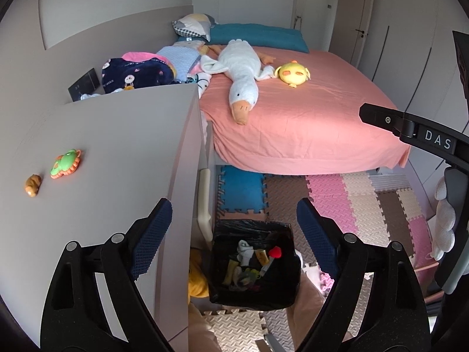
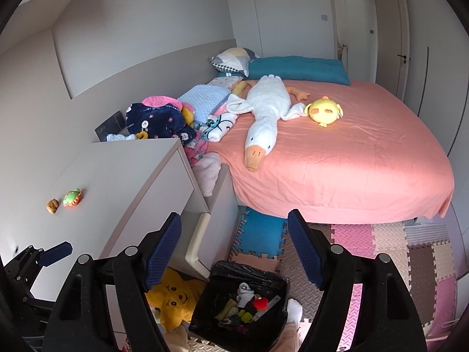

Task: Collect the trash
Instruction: 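Open both grippers over the bin to drop the cup holder and heart, then move both open grippers back over the desk toward the remaining toys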

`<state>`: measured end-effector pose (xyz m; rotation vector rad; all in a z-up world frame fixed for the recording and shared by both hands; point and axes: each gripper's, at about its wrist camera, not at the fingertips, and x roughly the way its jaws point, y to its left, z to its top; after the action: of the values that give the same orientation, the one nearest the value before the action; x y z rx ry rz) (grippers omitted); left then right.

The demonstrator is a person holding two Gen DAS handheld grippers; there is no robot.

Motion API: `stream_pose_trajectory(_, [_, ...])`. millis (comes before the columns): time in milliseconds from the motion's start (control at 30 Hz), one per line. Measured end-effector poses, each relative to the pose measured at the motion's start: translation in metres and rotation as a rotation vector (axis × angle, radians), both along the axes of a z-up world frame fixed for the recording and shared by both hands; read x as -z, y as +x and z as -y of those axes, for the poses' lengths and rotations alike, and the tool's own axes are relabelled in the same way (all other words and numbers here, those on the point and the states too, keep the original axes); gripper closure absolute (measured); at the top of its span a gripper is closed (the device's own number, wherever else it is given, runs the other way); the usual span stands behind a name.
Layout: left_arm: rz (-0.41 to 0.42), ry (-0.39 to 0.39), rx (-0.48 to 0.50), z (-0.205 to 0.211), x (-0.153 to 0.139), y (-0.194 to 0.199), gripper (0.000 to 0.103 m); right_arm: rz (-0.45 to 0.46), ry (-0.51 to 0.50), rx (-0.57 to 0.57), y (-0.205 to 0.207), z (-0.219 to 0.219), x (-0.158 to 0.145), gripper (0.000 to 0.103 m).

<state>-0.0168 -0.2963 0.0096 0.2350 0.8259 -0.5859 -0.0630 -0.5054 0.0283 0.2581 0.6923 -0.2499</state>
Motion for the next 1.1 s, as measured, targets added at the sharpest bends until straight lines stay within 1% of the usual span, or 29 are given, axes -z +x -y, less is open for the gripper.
stream_pose_trajectory(400, [-0.010, -0.009, -0.059, -0.028, 0.005, 0.013, 0.019, -0.004, 0.004, -0.063, 0.018, -0.027, 0.004, 0.028])
stream_pose_trajectory(800, [-0.042, -0.025, -0.152, -0.075, 0.013, 0.038, 0.019, -0.020, 0.004, -0.151, 0.050, -0.071, 0.008, 0.028])
stream_pose_trajectory(1100, [-0.042, -0.021, -0.229, -0.114, 0.017, 0.055, 0.019, -0.028, 0.008, -0.226, 0.074, -0.109, 0.012, 0.028])
